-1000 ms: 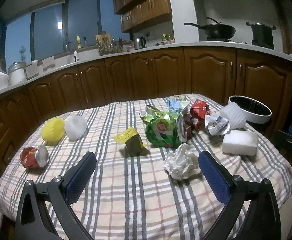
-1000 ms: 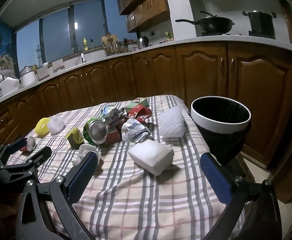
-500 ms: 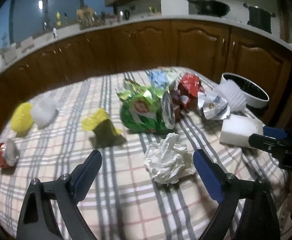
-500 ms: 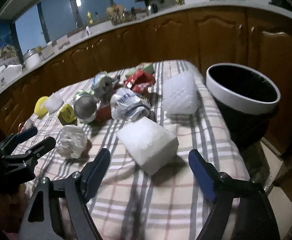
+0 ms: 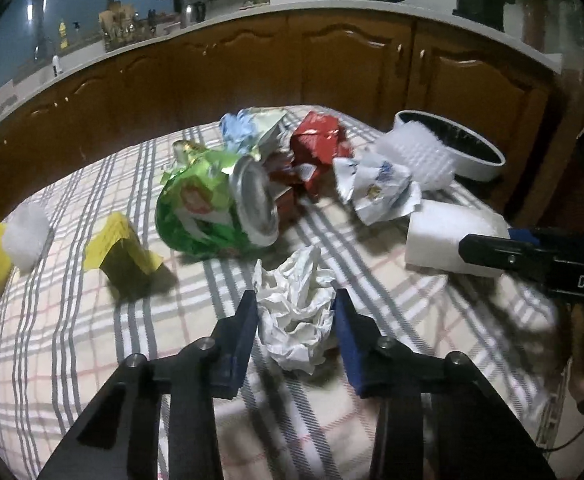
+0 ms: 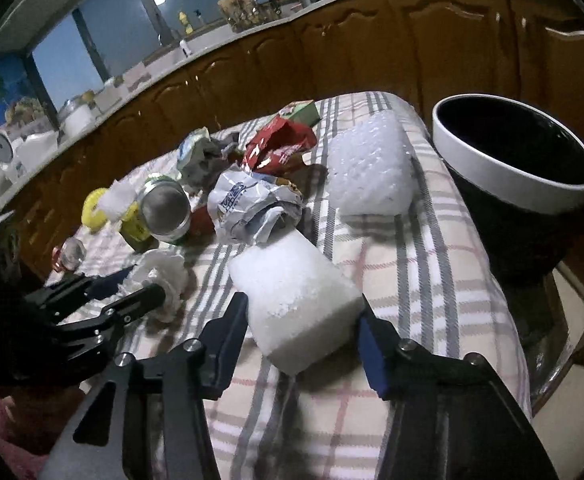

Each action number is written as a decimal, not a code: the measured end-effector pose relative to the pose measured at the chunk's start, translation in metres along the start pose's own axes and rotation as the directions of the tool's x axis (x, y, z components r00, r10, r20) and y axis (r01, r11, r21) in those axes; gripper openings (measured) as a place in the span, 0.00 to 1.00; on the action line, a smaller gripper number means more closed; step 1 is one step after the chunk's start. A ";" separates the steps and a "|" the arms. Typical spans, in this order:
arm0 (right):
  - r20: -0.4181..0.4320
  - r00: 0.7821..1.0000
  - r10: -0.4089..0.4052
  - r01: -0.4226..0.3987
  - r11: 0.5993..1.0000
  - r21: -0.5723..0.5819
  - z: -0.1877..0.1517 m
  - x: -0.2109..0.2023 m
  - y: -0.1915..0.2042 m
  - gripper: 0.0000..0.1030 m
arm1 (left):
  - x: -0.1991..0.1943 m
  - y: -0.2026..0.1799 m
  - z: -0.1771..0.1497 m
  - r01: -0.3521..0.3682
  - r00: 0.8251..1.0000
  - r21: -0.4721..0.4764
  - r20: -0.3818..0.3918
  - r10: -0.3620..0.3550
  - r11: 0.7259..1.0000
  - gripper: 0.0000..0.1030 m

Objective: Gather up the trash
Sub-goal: 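Grasp crumpled white paper with left gripper while right gripper grasps white foam block, then drop paper from left gripper into bin while right gripper drops foam block in, then grasp crumpled foil wrapper with left gripper while right gripper grasps white foam net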

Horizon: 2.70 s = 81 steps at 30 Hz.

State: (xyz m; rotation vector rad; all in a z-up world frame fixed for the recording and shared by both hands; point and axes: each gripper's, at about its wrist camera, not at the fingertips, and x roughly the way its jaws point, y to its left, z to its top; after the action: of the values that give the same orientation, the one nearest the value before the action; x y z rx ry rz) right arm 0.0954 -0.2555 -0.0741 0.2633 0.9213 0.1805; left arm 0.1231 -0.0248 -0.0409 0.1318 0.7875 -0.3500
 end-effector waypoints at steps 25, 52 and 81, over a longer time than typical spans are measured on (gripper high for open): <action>0.191 0.965 -0.181 0.145 0.972 0.185 0.034 -0.087 -0.091 0.51 | -0.009 -0.075 0.083 0.239 0.962 0.120 0.102 -0.252 0.963 0.31; 0.055 0.960 -0.276 0.263 0.948 0.179 0.122 -0.035 -0.203 0.53 | 0.179 -0.154 0.214 0.247 0.967 0.102 -0.095 -0.238 0.964 0.35; 0.157 0.973 -0.170 0.125 0.957 0.263 0.066 -0.058 -0.136 0.89 | 0.048 -0.082 0.091 0.186 0.982 0.033 0.040 -0.187 0.982 0.78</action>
State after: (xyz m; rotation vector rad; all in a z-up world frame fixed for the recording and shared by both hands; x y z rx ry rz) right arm 0.1194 -0.4103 -0.0330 0.4371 0.7814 -0.0999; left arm 0.1859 -0.1356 -0.0104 0.0775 0.7541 -0.5405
